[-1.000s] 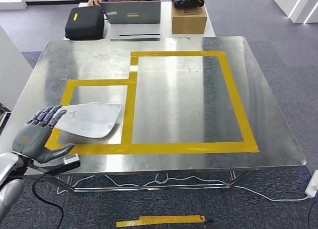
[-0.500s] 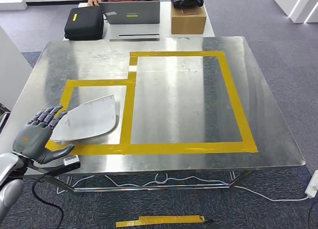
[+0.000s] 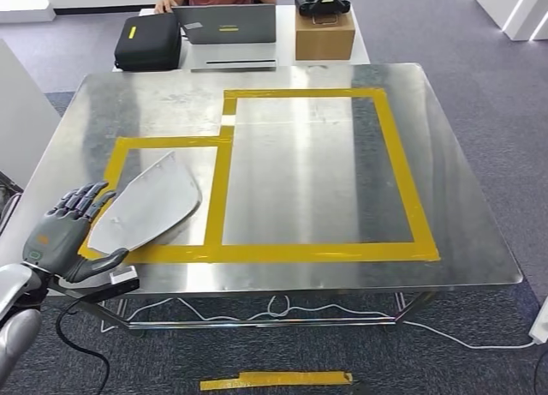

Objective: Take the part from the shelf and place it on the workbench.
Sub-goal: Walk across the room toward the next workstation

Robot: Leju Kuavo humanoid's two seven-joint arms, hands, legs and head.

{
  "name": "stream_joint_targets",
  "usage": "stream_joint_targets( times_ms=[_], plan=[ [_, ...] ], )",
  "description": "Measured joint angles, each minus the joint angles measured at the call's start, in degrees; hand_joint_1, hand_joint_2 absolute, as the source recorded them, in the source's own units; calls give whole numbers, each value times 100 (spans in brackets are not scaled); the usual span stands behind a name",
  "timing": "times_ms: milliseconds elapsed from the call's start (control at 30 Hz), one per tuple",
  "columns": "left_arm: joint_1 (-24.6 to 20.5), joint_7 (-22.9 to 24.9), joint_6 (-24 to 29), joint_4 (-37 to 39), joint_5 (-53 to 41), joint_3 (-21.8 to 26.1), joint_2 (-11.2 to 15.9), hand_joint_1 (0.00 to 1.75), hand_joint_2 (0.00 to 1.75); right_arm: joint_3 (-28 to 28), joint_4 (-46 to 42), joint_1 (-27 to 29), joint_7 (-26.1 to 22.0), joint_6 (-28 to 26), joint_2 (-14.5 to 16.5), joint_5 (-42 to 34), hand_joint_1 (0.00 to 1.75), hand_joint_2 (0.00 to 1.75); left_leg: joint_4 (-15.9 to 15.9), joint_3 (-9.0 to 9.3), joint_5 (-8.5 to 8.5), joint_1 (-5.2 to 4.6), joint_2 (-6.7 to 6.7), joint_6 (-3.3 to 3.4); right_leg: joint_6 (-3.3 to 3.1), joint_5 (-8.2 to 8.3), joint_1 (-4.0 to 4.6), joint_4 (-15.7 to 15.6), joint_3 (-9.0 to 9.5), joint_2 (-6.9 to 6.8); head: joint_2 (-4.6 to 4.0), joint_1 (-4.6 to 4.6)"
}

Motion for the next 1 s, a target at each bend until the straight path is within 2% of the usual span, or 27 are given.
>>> stream_joint_targets(
  times_ms=[33,133,167,200,233,300,333,367,400,500,533,567,633,667,700,733,800,833,867,900,933,967,1000],
  plan=[
    [-3,1,-7,-4,2,10,6,0,0,11,-16,0,14,3,-1,-9,0,0,48,-38,2,-1,-4,-48,-37,33,4,-121,57,23,0,-6],
    [8,9,-38,-13,4,23,19,0,0,33,-41,31,65,6,-5,-39,0,0,86,-108,45,32,-9,-139,-209,101,45,-88,-11,37,0,-20],
    [18,13,-50,-13,4,23,21,0,0,33,-46,42,80,4,-8,-49,0,0,149,-149,-34,47,-5,-157,-262,135,55,-85,-45,29,0,-22],
    [25,16,-59,-13,4,22,23,0,0,33,-52,48,90,2,-9,-60,0,0,315,-222,-203,57,0,-168,-315,174,63,-88,-89,20,0,-26],
    [30,17,-64,-13,4,22,26,0,0,34,-60,49,96,1,-10,-68,0,0,602,-329,-446,60,5,-172,-359,214,75,-91,-139,11,0,-32],
    [35,17,-67,-13,4,22,26,0,0,38,-70,53,101,1,-10,-76,0,0,1362,-565,-943,51,8,-156,-407,296,117,-90,-252,-4,0,-38],
    [41,17,-68,-13,4,22,25,0,0,41,-72,57,103,1,-10,-80,0,0,1626,-609,-1079,44,8,-139,-415,337,138,-89,-312,-12,0,-38],
    [48,20,-71,-13,4,22,25,0,0,44,-73,64,110,1,-10,-83,0,0,1691,-554,-1106,34,8,-115,-418,381,155,-88,-370,-18,0,-37],
    [54,23,-76,-13,4,22,25,0,0,46,-74,71,122,0,-10,-90,0,0,1543,-391,-1040,20,8,-89,-416,423,165,-87,-424,-23,0,-35],
    [38,45,-98,-30,10,33,33,0,0,59,-112,89,177,-4,-10,-125,0,0,370,453,-727,-38,14,-6,-375,545,182,-81,-526,-31,0,-35],
    [26,54,-107,-39,13,37,37,0,0,64,-129,90,191,-8,-10,-139,0,0,105,619,-685,-59,16,14,-346,588,185,-82,-542,-36,0,-35],
    [19,67,-118,-47,16,39,40,0,0,67,-140,91,203,-12,-10,-151,0,0,-11,678,-678,-78,18,30,-312,630,182,-89,-551,-41,0,-36],
    [24,92,-142,-49,22,38,39,0,0,68,-146,100,228,-24,-11,-177,0,0,-47,636,-581,-94,20,73,-240,706,163,-119,-566,-49,0,-36],
    [26,103,-152,-51,25,37,37,0,0,68,-147,107,242,-31,-13,-187,0,0,-70,604,-515,-92,26,106,-215,658,155,-95,-599,-46,0,-34],
    [24,110,-158,-55,30,36,34,0,0,67,-149,115,255,-37,-15,-198,0,0,-94,554,-442,-86,33,144,-195,508,154,18,-658,-42,0,-27],
    [24,115,-165,-58,37,33,28,0,0,67,-150,120,269,-42,-17,-211,0,0,-111,489,-374,-80,40,174,-182,256,154,257,-747,-37,0,-19],
    [31,126,-179,-61,51,28,16,0,0,66,-151,127,302,-43,-20,-246,0,0,-108,327,-255,-97,47,210,-159,-299,159,992,-943,-35,0,-7],
    [38,132,-188,-61,56,24,9,0,0,67,-152,131,319,-40,-21,-265,0,0,-105,241,-190,-106,48,213,-150,-439,159,1320,-990,-36,0,-8],
    [43,138,-194,-61,60,20,5,0,0,67,-154,138,334,-38,-21,-280,0,0,-101,154,-126,-113,48,213,-147,-446,159,1493,-960,-36,0,-6],
    [48,143,-199,-61,63,16,1,0,0,68,-158,145,347,-36,-21,-291,0,0,-97,69,-63,-119,47,206,-151,-345,159,1465,-828,-36,0,-4],
    [54,148,-202,-61,65,14,-1,0,0,68,-164,151,355,-35,-22,-295,0,0,-94,-5,-4,-123,45,194,-164,-201,160,1217,-586,-36,0,-5],
    [59,150,-203,-61,67,14,-2,0,0,67,-173,154,360,-35,-22,-297,0,0,-87,-66,49,-125,43,177,-184,-99,162,822,-262,-35,0,-3],
    [62,151,-203,-64,68,14,-1,0,0,66,-188,153,363,-35,-26,-298,0,0,-73,-118,95,-134,41,155,-205,-72,170,350,95,-34,0,-3]
  ],
)
